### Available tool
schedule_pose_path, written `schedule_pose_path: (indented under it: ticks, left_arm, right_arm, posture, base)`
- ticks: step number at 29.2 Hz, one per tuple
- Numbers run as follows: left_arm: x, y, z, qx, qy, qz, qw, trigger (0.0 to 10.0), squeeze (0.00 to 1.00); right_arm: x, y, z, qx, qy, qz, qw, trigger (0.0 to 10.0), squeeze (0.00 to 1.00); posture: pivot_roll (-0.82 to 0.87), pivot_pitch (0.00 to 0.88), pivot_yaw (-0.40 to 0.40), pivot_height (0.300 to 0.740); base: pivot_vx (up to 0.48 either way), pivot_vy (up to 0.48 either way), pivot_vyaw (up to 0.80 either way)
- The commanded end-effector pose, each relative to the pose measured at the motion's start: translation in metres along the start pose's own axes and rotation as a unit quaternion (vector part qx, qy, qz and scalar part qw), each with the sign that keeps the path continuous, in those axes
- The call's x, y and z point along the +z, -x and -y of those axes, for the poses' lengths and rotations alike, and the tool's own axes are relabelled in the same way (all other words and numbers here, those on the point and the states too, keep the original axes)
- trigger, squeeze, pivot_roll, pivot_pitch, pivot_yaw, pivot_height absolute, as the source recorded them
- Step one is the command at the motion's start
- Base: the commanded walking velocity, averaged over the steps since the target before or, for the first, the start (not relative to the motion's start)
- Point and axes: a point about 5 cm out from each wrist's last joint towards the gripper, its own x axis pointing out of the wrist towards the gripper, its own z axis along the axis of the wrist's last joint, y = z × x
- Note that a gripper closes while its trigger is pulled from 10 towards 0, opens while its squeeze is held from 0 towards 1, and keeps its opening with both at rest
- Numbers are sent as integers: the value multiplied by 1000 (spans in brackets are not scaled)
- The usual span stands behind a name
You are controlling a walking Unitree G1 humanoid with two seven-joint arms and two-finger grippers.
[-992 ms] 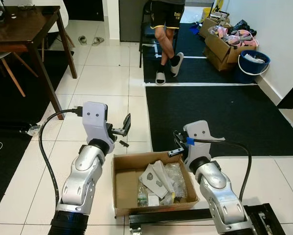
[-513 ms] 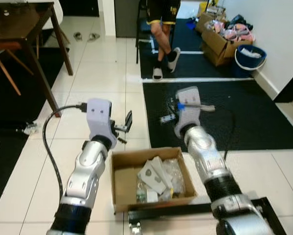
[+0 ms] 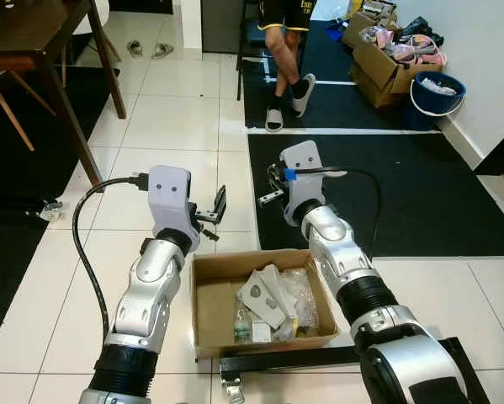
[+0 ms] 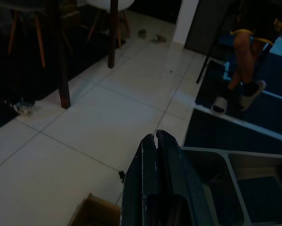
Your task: Picking trash to rubbish bin
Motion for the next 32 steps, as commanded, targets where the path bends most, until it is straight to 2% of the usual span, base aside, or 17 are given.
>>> schedule_pose_path:
  ticks: [1,11,16,17,20,21,26,32]
  left_arm:
    - [-3,1,1,-8,-6,-5,1000,10000,0]
    - [-6,0,5,-13,-3,-5,1000,10000,0]
    - [-6,0,4,-12,-4,-6,1000,10000,0]
    - [-6,1,4,-11,-4,-6,1000,10000,0]
    - [-7,0,4,-12,-4,-7,1000,10000,0]
    - [-7,0,4,-12,-4,-7,1000,10000,0]
    - [-7,-1,5,-13,-4,-6,1000,10000,0]
    - [-8,1,5,-12,-5,-8,1000,10000,0]
  right_arm:
    - [-3,2,2,-2,1,-1,1000,10000,0]
    - [-7,1,5,-4,7,-6,1000,10000,0]
    - [-8,1,2,9,-17,-1,1000,10000,0]
    - [-8,1,2,11,-20,2,1000,10000,1000]
    - [-9,1,3,3,-7,-1,1000,10000,1000]
    - [-10,1,3,0,-2,-4,1000,10000,0]
    - [-14,4,3,0,-3,-8,1000,10000,0]
    - [-34,20,5,-11,-18,-25,999,10000,0]
  posture:
    - [-29,202,-28,740]
    - [-35,221,-38,740]
    - [-35,221,-38,740]
    - [-34,221,-36,740]
    - [-35,219,-33,740]
    - [-35,219,-33,740]
    - [-35,219,-33,740]
    - [-30,216,-34,740]
  base:
    - [0,0,0]
    - [0,0,0]
    - [0,0,0]
    - [0,0,0]
    - [0,0,0]
    - [0,0,0]
    - [0,0,0]
    - [0,0,0]
